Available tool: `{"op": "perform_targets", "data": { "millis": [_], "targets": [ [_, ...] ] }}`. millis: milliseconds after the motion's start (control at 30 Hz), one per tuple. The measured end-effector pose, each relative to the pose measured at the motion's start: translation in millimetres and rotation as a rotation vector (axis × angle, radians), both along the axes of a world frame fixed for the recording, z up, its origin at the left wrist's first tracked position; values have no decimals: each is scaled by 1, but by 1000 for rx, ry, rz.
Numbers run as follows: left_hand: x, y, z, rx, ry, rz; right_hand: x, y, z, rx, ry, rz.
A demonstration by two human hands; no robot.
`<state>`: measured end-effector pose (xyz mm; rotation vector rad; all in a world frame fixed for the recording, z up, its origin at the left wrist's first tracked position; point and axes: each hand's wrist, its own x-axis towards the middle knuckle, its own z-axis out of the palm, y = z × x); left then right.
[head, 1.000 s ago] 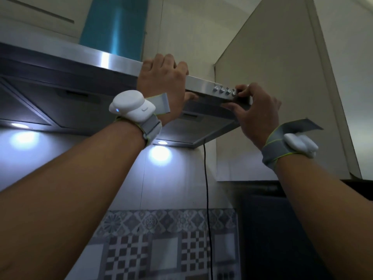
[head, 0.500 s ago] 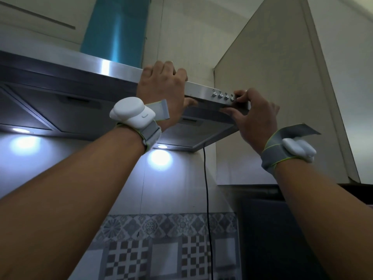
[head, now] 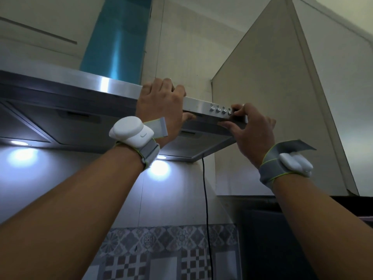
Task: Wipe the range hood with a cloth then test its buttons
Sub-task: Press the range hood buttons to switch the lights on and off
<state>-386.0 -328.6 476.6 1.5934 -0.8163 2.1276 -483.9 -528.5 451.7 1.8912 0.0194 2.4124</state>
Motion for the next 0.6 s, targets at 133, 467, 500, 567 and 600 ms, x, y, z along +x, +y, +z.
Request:
{"op": "perform_targets", "data": {
  "millis": [133,467,500,567,600],
  "targets": [
    [1,-1,-1,3,-4,-7,0,1,-2,0,0,5],
    [3,-2,0,-8,-28,1,1,-1,-2,-5,-5,25],
    [3,-2,-1,-8,-29,-6,1,-1,-2,-8,-8,23],
    [3,-2,0,-9,-22,-10,1,0,-2,-10,-13,17],
    [3,-2,0,-11,-19,-7,1,0,-2,-9,-13,19]
  ]
}}
